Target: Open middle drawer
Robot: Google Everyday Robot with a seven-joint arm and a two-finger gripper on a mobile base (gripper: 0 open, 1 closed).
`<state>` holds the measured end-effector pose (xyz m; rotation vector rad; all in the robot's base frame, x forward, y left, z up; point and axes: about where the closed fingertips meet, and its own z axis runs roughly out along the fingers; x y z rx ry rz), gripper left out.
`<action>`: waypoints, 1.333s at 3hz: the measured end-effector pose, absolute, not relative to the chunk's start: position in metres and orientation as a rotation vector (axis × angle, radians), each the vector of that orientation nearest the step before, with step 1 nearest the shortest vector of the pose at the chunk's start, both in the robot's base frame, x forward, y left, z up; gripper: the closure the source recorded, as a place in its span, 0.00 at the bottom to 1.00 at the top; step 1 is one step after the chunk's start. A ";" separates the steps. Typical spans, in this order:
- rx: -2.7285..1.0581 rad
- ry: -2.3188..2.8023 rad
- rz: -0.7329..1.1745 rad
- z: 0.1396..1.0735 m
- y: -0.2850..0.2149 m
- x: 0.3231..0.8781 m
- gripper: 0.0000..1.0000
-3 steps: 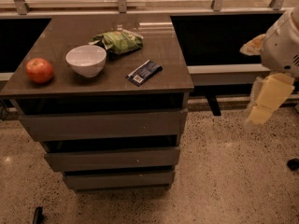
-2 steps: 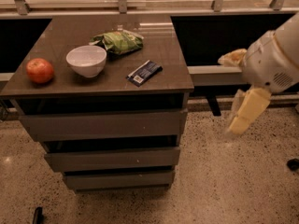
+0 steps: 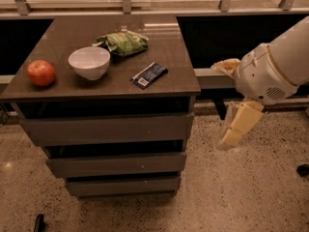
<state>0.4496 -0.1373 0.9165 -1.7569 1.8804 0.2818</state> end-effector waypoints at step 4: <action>-1.896 1.655 0.328 0.785 -0.079 0.454 0.00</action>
Offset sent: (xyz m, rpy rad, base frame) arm 0.0830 0.0754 -0.1688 0.1652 -0.4746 0.0482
